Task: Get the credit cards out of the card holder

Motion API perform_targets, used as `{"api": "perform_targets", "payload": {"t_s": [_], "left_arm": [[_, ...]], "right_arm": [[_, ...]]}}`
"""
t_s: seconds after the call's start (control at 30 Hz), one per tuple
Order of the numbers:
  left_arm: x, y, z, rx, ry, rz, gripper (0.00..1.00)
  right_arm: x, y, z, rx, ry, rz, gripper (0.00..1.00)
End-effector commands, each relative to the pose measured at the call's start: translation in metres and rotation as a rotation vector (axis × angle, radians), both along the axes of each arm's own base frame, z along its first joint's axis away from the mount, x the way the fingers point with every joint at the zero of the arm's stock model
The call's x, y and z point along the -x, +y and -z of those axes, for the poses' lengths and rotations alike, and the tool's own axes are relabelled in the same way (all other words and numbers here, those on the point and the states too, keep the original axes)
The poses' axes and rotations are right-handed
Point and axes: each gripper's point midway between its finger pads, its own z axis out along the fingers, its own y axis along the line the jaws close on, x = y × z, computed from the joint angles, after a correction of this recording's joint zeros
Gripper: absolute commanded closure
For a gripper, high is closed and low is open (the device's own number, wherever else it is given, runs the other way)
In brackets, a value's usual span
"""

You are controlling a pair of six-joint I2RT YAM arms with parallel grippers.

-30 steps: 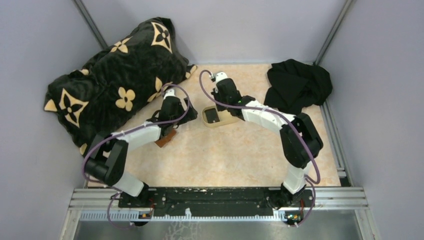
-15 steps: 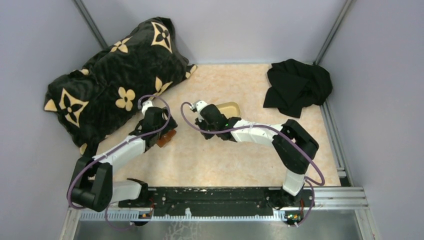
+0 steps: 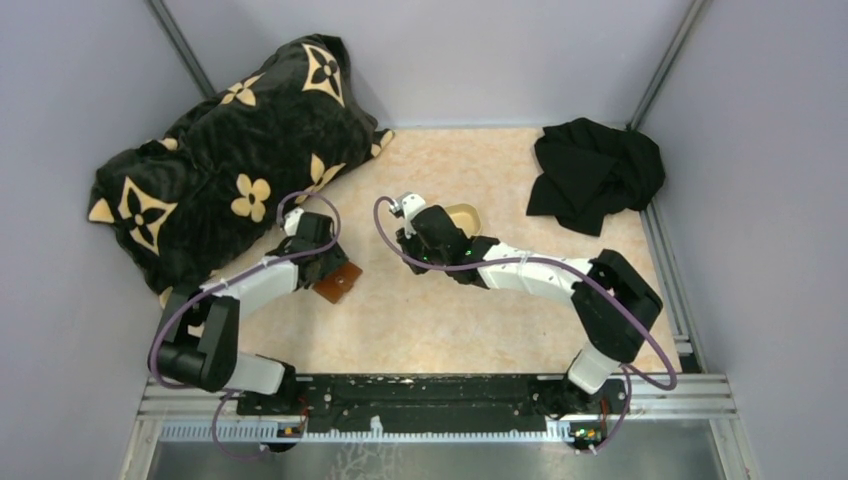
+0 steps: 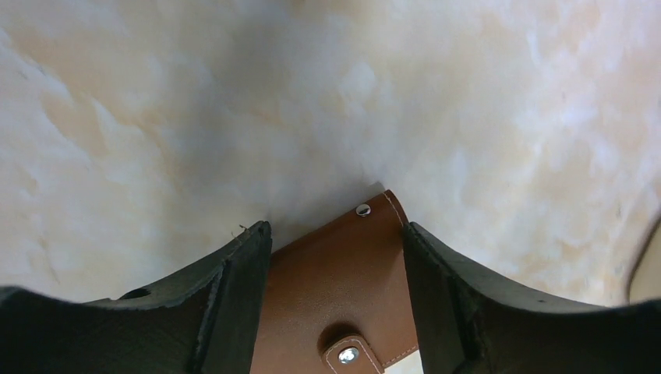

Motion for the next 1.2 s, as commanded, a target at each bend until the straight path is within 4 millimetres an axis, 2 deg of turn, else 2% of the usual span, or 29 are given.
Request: {"api": "perform_targets", "payload": {"t_s": [0.0, 0.17, 0.27, 0.33, 0.47, 0.57, 0.67, 0.77, 0.93, 1.07, 1.17], "left_arm": [[0.045, -0.036, 0.016, 0.059, 0.113, 0.079, 0.31], [0.064, -0.088, 0.017, 0.171, 0.118, 0.147, 0.27], [0.064, -0.116, 0.010, 0.228, 0.086, 0.175, 0.26], [0.058, -0.124, 0.002, 0.235, 0.063, 0.186, 0.24], [0.042, -0.120, -0.023, 0.184, -0.009, 0.191, 0.17], [0.033, -0.102, -0.042, 0.102, -0.064, 0.167, 0.10], [0.028, -0.087, -0.051, 0.096, -0.083, 0.203, 0.04], [0.038, -0.075, -0.040, 0.098, -0.049, 0.207, 0.05], [0.047, -0.075, -0.015, 0.109, -0.023, 0.244, 0.06], [0.046, -0.089, -0.006, 0.141, -0.020, 0.298, 0.06], [0.053, -0.100, 0.000, 0.175, -0.013, 0.325, 0.06]], "right_arm": [[-0.009, -0.006, -0.039, -0.068, -0.093, 0.052, 0.85], [-0.006, -0.015, -0.041, -0.063, -0.104, 0.070, 0.85], [0.002, -0.021, -0.040, -0.068, -0.091, 0.065, 0.79], [0.009, -0.028, -0.034, -0.061, -0.079, 0.059, 0.75], [0.030, -0.038, -0.023, -0.054, -0.099, 0.021, 0.72], [0.049, -0.035, -0.020, -0.046, -0.147, -0.015, 0.71], [0.057, -0.030, -0.008, -0.077, -0.085, -0.019, 0.72], [0.069, -0.019, 0.010, -0.096, -0.022, -0.051, 1.00], [0.092, 0.006, 0.032, -0.134, 0.048, -0.130, 1.00], [0.092, 0.021, 0.046, -0.163, 0.071, -0.141, 1.00], [0.091, 0.026, 0.052, -0.157, 0.079, -0.148, 1.00]]}}
